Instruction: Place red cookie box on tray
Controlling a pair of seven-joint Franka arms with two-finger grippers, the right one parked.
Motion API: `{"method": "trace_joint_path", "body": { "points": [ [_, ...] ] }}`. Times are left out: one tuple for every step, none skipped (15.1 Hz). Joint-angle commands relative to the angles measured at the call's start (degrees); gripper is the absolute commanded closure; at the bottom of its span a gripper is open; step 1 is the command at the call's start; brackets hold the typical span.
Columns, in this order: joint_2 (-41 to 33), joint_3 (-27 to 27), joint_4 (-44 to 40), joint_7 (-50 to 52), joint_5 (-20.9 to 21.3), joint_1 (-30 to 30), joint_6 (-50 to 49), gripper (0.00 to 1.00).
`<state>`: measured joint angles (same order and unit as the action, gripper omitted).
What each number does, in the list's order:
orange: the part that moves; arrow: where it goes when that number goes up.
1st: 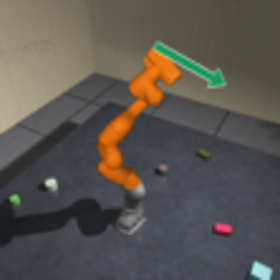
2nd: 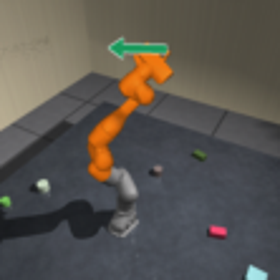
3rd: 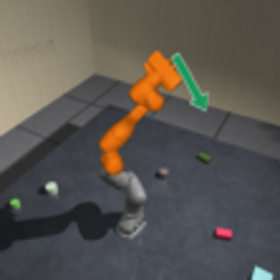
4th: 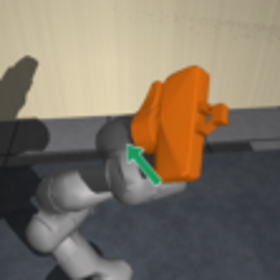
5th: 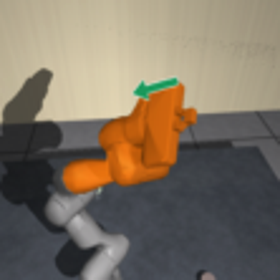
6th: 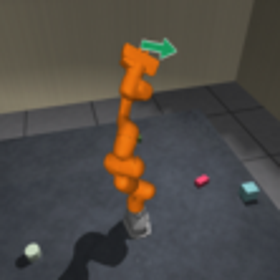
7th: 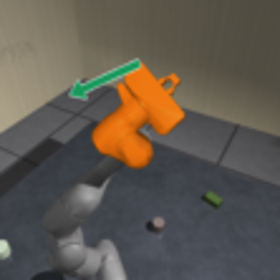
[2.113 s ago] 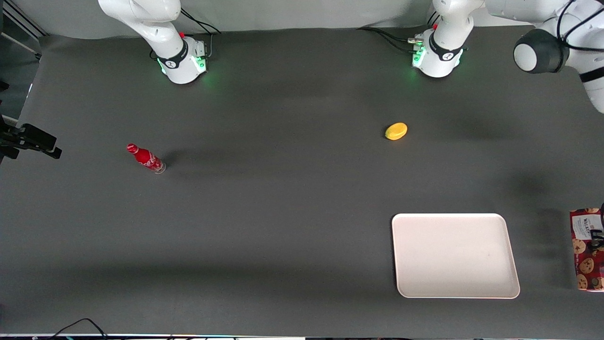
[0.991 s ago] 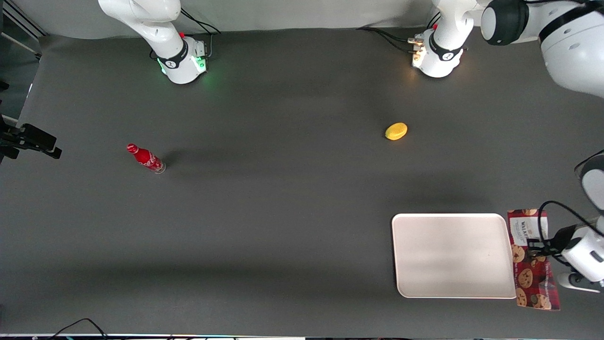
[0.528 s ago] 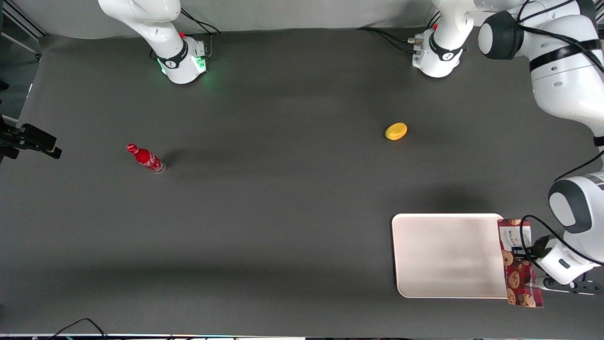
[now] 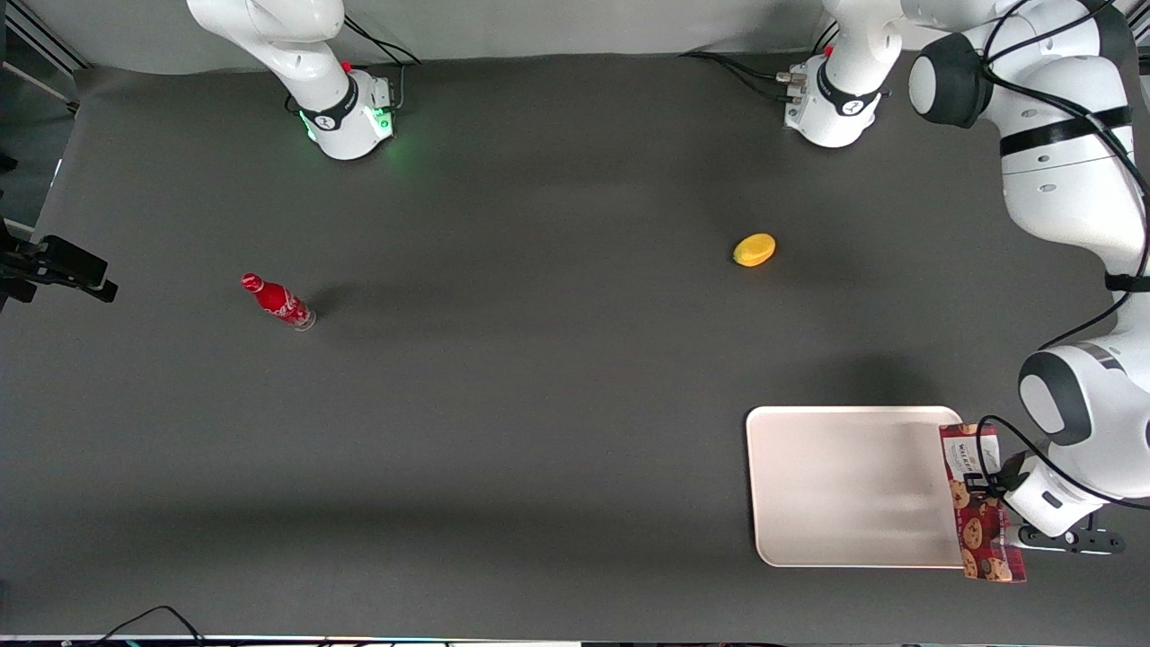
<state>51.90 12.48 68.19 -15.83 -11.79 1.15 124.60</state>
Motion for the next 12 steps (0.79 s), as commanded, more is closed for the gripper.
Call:
{"method": "trace_joint_path", "body": {
  "points": [
    [-1.19, 0.09, 2.21, 0.54, -0.25, 0.16, 1.34, 0.88],
    [-1.10, 0.09, 2.30, 0.63, -0.34, 0.16, 1.34, 0.37],
    [-1.02, 0.09, 2.21, 0.54, -1.21, 0.16, 1.43, 0.08],
    [-1.10, 0.09, 2.21, 0.19, -1.83, 0.16, 1.34, 0.05],
    [-1.28, 0.09, 2.30, 0.10, -1.83, 0.16, 1.26, 0.01],
    [-1.71, 0.09, 2.21, 0.19, -1.83, 0.08, 1.17, 0.00],
    [-2.50, 0.09, 2.21, 0.19, -1.83, -0.01, 0.38, 0.00],
    [-3.55, 0.18, 2.30, 0.36, -1.83, -0.18, -0.32, 0.00],
    [-4.96, 0.18, 2.30, 0.37, -1.74, -0.45, -2.07, 0.00],
    [-6.45, 0.18, 2.21, 0.63, -1.74, -0.45, -4.87, 0.00],
    [-8.38, 0.18, 2.21, 0.80, -1.57, -0.45, -7.51, 0.00],
    [-10.40, 0.18, 2.30, 0.81, -1.13, -0.45, -9.62, 0.00]
  ]
}}
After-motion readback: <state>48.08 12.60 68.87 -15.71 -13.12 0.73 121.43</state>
